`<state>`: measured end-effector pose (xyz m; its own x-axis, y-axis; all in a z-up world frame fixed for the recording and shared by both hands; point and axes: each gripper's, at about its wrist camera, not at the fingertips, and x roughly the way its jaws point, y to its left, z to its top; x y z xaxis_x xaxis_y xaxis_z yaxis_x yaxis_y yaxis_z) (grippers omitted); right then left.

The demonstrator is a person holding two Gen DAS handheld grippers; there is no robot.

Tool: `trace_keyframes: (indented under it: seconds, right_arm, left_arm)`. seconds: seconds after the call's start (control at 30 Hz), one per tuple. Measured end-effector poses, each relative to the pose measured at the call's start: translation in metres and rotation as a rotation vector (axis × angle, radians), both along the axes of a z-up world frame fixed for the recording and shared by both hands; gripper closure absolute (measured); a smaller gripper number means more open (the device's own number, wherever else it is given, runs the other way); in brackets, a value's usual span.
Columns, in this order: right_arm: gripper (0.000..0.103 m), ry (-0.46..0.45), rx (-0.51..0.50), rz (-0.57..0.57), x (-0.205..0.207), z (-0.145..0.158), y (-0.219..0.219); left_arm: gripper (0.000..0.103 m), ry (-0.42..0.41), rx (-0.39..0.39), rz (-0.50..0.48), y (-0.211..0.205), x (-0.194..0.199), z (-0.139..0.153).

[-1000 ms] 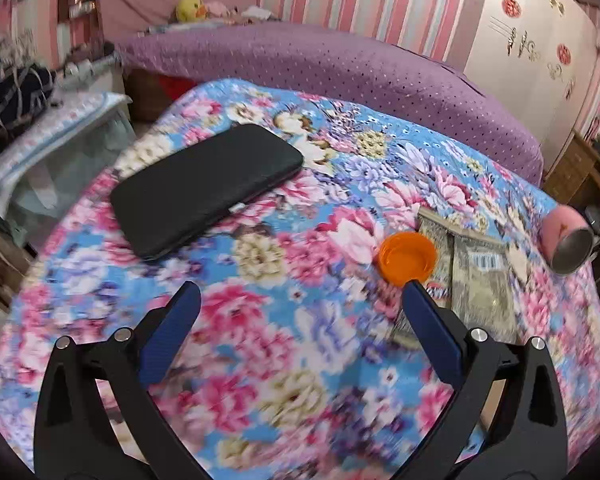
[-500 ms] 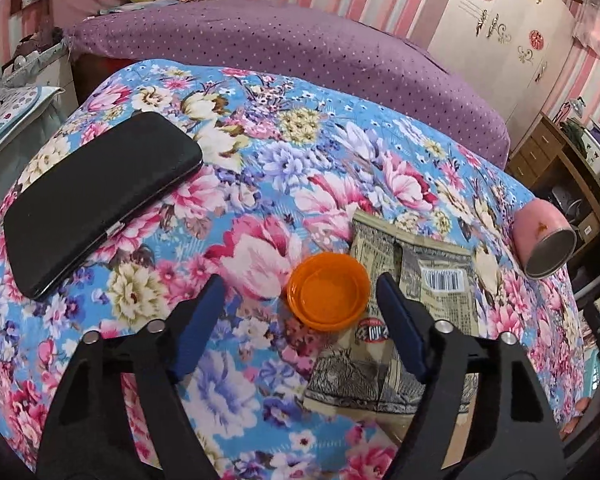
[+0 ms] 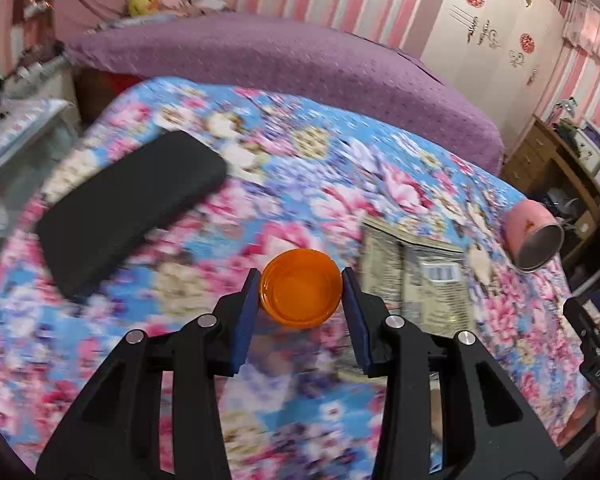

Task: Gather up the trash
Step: 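Grasp the orange round lid with the left tool while the right tool grasps the snack wrapper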

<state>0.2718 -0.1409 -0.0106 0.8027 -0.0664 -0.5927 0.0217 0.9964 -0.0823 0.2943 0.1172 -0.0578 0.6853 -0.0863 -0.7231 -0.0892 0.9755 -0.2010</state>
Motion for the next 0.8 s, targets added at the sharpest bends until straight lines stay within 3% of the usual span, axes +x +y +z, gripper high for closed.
trace_keyframes:
  seconds: [0.2, 0.3, 0.43, 0.57, 0.63, 0.7, 0.8]
  right_arm:
    - [0.007, 0.058, 0.005, 0.106, 0.019, -0.004, 0.055]
    - [0.018, 0.106, 0.027, 0.158, 0.031, -0.011, 0.079]
    - [0.023, 0.176, 0.061, 0.220, 0.045, -0.023, 0.108]
    - [0.051, 0.248, 0.074, 0.263, 0.056, -0.040, 0.124]
    - [0.062, 0.258, 0.077, 0.275, 0.058, -0.041, 0.127]
    - [0.080, 0.244, 0.060, 0.276, 0.058, -0.039, 0.127]
    - [0.091, 0.230, 0.060, 0.298, 0.057, -0.037, 0.127]
  left_arm:
    - [0.064, 0.004, 0.083, 0.078, 0.023, -0.013, 0.005]
    - [0.064, 0.004, 0.125, 0.104, 0.032, -0.020, 0.007]
    - [0.064, -0.013, 0.142, 0.122, 0.038, -0.031, 0.016]
    - [0.064, -0.016, 0.156, 0.131, 0.042, -0.037, 0.021]
    - [0.064, -0.012, 0.161, 0.140, 0.045, -0.039, 0.021]
    - [0.064, -0.010, 0.144, 0.154, 0.051, -0.040, 0.023]
    - [0.064, -0.010, 0.113, 0.171, 0.055, -0.042, 0.024]
